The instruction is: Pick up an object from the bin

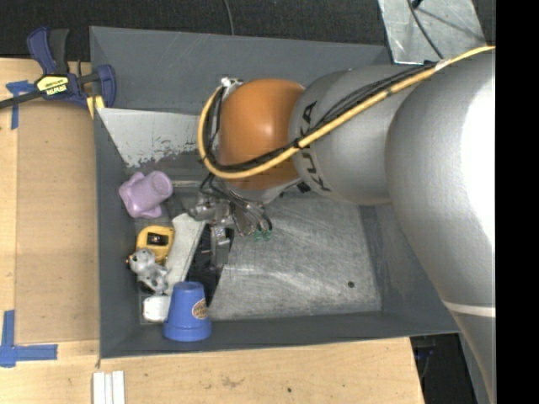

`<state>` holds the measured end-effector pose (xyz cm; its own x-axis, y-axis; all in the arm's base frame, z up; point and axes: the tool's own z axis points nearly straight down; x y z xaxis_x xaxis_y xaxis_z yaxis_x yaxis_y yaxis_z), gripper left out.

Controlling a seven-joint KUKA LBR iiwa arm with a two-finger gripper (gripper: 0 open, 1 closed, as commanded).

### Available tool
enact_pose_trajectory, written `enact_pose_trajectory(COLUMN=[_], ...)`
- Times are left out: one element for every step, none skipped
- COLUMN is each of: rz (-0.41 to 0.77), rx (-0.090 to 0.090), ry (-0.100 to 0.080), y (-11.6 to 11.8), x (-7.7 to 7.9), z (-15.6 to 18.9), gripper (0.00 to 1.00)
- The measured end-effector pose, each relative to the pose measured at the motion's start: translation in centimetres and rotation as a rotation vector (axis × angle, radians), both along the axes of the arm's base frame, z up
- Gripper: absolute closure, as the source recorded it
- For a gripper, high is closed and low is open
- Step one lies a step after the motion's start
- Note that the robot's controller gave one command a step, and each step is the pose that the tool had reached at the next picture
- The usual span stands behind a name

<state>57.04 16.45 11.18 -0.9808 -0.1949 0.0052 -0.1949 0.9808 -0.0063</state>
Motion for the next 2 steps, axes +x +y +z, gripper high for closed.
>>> enact_pose_trajectory(rz=[0.0, -0.046], rx=[0.007, 0.008], ry=[-0.003, -0.006], y=[-0.5, -0.1], x=[-1.5, 1.1], z=[6.8, 11.3], gripper=[1.0, 1.0])
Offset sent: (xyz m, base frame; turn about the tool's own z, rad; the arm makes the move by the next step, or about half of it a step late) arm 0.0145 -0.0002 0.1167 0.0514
